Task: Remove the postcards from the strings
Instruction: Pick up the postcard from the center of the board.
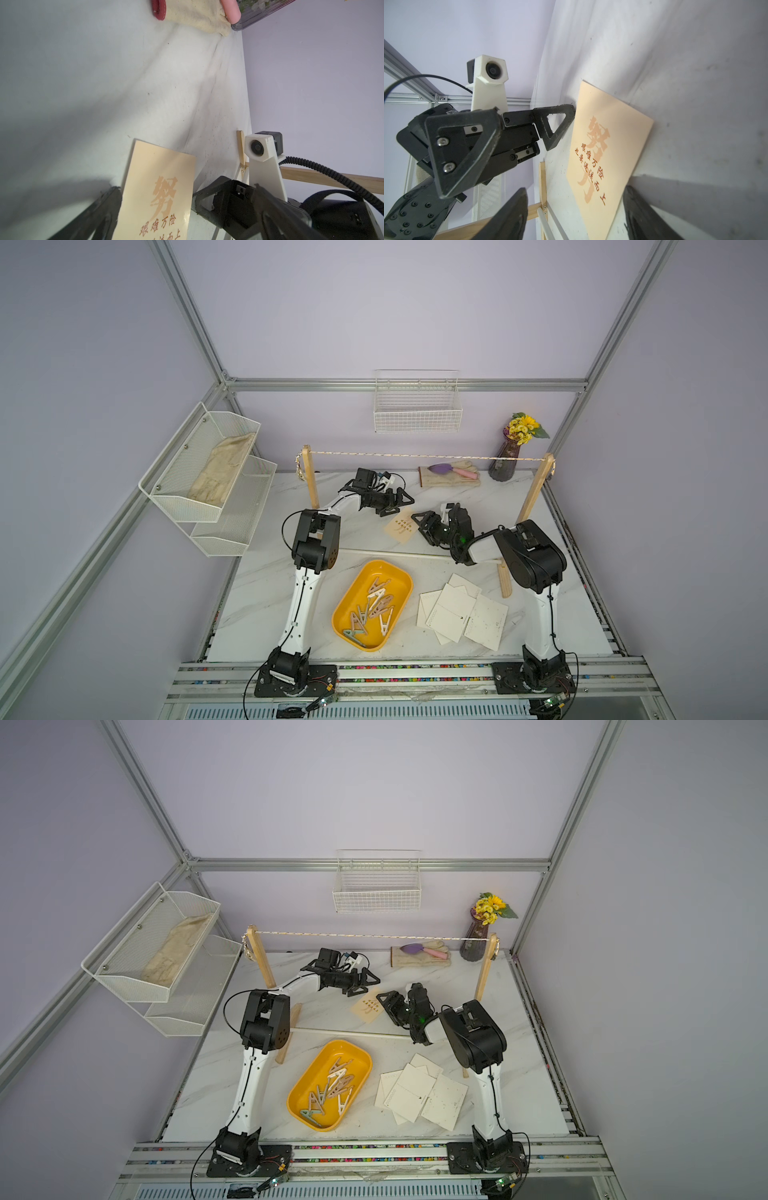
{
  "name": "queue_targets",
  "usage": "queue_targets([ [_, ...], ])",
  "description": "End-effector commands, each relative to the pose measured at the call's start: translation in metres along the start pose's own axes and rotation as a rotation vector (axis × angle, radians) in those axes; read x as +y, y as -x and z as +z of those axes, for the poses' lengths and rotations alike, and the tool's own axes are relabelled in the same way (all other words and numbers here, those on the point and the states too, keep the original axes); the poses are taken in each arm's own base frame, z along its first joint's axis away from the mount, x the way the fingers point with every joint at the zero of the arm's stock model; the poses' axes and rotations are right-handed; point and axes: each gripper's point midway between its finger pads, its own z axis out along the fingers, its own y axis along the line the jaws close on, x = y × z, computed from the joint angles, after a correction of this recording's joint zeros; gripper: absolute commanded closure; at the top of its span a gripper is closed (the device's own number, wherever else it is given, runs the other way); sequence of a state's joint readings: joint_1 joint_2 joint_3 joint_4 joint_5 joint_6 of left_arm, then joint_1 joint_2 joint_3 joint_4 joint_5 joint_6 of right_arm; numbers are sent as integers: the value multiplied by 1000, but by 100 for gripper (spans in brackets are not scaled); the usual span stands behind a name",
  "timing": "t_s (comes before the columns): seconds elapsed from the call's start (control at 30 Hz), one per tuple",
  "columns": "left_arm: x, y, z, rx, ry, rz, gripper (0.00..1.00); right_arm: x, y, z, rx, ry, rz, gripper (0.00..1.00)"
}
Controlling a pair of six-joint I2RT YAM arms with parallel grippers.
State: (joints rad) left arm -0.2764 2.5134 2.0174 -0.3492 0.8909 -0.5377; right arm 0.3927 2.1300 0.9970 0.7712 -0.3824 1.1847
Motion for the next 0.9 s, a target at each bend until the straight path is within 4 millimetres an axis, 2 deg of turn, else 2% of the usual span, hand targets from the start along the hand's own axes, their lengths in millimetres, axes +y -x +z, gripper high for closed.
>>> queue_targets([
  [0.0, 26, -38, 14, 90, 62, -105, 0, 16, 5, -1, -28, 71, -59, 28],
  [0.3, 29, -41, 15, 97, 63, -112, 0, 21, 3, -5, -35, 121, -121, 30],
  [0.5, 29, -41, 15, 98, 62, -114, 0, 34, 5, -11, -61, 181, -149, 31],
  [0.63, 29, -42, 15, 99, 63, -116, 0, 40, 7, -9, -68, 211, -150, 38],
  [0.87, 27, -42, 14, 97, 63, -110, 0, 26, 7, 5, -28, 136, -138, 48],
])
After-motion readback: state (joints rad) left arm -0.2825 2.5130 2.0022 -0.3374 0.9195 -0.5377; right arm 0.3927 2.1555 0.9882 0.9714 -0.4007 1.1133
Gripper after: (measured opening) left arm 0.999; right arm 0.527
